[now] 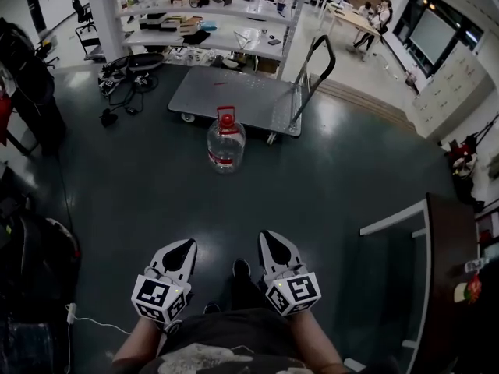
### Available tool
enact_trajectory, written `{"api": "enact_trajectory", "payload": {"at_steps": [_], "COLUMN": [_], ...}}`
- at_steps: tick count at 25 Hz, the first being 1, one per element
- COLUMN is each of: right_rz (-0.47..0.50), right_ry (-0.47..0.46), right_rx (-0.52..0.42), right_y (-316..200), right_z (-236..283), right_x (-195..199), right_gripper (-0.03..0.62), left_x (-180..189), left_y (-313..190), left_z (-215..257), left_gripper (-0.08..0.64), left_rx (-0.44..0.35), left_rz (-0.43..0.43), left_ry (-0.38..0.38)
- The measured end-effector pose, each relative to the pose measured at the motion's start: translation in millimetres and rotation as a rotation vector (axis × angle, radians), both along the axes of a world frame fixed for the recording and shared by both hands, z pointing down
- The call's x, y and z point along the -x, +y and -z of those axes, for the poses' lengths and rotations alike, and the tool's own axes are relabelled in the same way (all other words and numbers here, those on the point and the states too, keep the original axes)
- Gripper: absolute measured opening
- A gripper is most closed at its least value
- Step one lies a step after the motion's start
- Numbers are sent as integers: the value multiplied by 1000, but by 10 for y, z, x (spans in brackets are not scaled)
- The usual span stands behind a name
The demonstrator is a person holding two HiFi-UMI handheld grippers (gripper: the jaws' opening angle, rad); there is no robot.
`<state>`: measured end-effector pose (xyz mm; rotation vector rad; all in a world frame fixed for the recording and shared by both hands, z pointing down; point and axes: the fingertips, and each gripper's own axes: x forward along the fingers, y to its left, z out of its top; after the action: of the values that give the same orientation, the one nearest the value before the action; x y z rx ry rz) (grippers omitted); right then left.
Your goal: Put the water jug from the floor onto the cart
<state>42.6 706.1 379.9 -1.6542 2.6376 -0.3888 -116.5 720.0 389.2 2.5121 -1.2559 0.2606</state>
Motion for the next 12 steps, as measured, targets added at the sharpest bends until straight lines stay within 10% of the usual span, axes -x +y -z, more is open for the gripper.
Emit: {"api": "enact_trajectory", "payload": {"at_steps": [12], "right_rz": [-13], "right_ry": [114], "right_rx": [6], "right_y": [-1591], "right_z": [-10], "right_x": [-1013], "right_gripper": [-8], "left_x": [-590], "left_y": [-1720], "left_z": [172], "left_gripper": [5], "left_rx": [-37], "left_rz": [85], "left_ry": [-18]}}
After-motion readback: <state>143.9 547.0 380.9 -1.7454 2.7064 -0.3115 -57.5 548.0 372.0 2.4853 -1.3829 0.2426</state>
